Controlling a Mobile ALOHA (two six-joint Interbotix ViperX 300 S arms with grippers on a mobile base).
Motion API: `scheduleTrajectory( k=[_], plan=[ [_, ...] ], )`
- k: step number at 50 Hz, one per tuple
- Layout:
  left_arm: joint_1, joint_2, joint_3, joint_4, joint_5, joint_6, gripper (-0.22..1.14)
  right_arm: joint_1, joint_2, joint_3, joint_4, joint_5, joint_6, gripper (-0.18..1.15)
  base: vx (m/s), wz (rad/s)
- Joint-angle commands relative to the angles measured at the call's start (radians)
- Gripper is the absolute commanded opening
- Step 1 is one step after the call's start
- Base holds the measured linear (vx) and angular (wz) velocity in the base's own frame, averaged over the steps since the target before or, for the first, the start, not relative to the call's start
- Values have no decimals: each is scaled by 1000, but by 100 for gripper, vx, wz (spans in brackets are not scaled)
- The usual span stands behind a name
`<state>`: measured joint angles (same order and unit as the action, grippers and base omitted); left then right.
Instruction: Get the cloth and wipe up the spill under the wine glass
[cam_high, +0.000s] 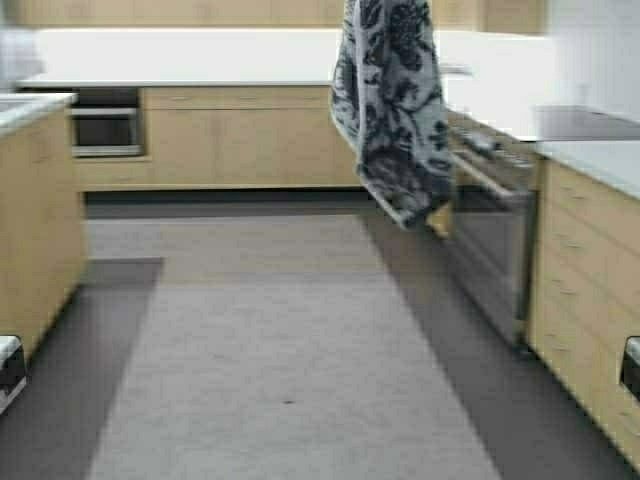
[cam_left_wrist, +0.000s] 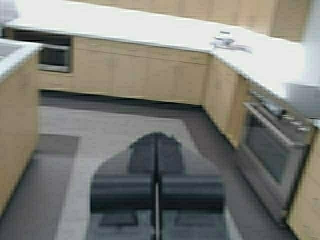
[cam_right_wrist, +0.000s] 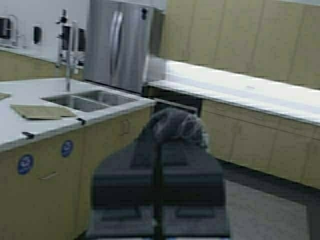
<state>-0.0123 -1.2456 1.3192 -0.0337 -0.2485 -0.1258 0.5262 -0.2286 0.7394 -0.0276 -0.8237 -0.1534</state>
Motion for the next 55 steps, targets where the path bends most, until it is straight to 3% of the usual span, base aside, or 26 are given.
scheduleTrajectory(
  k=[1, 19, 55],
  plan=[
    [2, 32, -17, 0, -21, 5, 2, 2, -25, -12, 3, -11, -2, 5, -5, 43],
    [2, 95, -29, 3, -61, 15, 2, -52, -23, -18, 3, -11, 0, 5, -4, 36],
    [57, 176, -44, 5, -109, 14, 2, -52, -40, -18, 0, -11, 0, 5, 9, 26]
  ],
)
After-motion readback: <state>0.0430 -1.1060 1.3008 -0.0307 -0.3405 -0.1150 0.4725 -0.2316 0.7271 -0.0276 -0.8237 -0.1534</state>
